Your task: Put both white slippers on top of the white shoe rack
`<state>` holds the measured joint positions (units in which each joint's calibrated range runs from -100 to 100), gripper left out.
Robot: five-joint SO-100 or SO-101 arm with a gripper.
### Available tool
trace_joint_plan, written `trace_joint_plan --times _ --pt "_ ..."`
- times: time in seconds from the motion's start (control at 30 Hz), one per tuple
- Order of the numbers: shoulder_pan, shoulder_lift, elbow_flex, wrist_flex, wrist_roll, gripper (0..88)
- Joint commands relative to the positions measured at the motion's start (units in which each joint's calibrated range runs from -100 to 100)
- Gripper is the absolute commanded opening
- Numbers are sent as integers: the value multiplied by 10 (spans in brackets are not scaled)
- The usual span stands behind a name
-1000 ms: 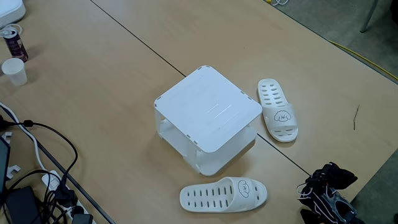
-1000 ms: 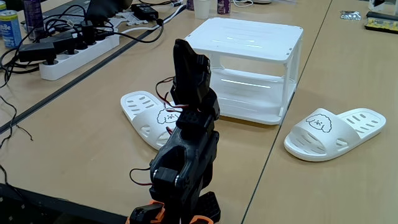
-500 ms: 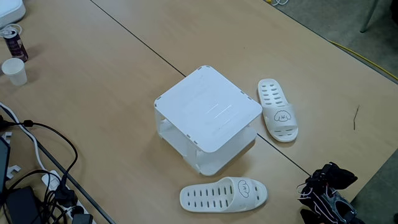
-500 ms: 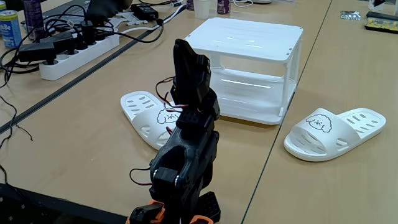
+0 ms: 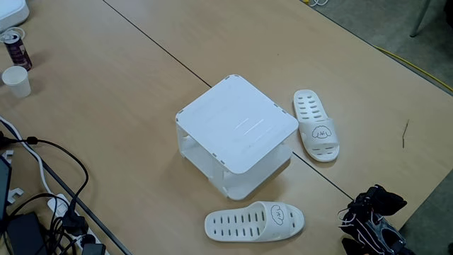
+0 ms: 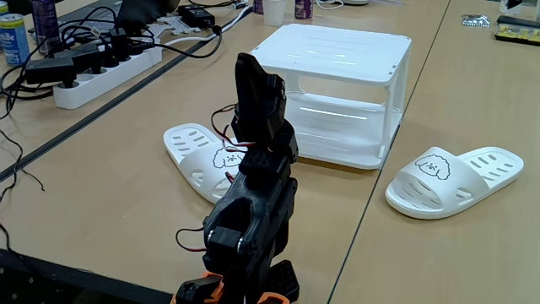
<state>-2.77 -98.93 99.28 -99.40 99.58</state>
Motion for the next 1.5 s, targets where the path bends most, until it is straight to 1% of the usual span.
trace_joint_plan --times 0.0,0.13,0.27,0.33,0.4,0.67,0.73,0.8,0.9,1.07,1.2,1.4,1.47 --pt "1 3 4 -2 4 8" --pt "1 7 4 10 4 8" --pt "4 3 -8 91 4 8" --pt "19 8 -59 154 4 8" --pt "36 9 -115 259 4 8" --pt "140 9 -323 745 4 9" --pt "154 10 -337 827 4 8" --pt "166 26 -340 881 4 8" --pt "196 95 -345 906 4 8" --pt "205 269 -357 901 4 8" --pt "208 371 -374 899 4 9" --pt "209 477 -320 896 4 10" --pt "206 500 -280 861 4 10"
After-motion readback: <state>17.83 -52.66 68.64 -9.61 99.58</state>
